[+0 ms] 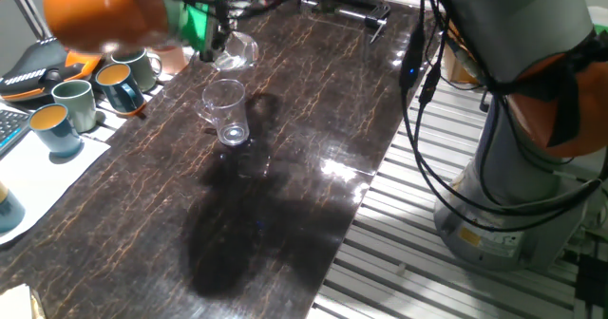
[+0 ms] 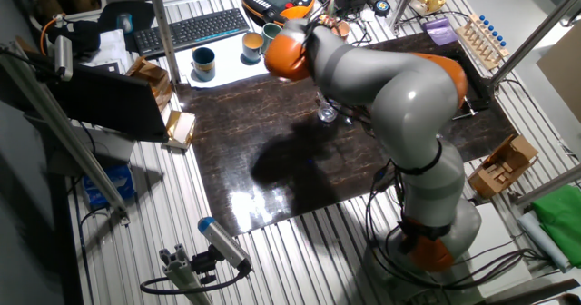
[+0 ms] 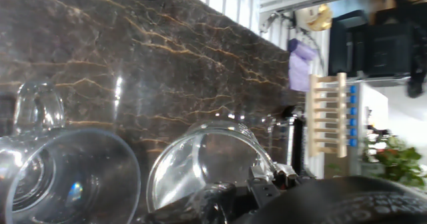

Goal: Pour the water from one cup into another empty cup

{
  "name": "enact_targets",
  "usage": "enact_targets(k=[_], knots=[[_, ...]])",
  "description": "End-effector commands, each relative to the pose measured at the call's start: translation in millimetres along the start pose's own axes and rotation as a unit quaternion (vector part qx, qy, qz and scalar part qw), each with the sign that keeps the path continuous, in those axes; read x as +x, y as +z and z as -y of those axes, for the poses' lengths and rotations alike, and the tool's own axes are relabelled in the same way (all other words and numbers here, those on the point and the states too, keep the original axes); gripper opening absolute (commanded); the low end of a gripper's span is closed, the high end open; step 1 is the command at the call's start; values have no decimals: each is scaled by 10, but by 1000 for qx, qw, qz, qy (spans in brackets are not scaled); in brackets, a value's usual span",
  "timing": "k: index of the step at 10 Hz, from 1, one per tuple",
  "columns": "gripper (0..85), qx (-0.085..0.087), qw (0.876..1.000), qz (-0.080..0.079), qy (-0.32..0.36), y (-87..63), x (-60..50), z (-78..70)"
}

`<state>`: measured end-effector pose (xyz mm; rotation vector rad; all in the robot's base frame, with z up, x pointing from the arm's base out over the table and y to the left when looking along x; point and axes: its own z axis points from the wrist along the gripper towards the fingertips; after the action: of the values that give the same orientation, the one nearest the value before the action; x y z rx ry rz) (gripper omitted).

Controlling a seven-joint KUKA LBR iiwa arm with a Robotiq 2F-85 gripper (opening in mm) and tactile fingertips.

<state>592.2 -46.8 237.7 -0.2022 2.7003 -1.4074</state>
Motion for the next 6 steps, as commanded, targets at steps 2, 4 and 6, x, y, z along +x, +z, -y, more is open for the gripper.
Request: enact_targets(k=[2, 4, 6], knots=[[7, 14, 1000, 2, 1, 5, -5, -14], [7, 29, 1000, 3, 2, 10, -10, -35], [7, 45, 999, -1, 2, 3, -6, -54]])
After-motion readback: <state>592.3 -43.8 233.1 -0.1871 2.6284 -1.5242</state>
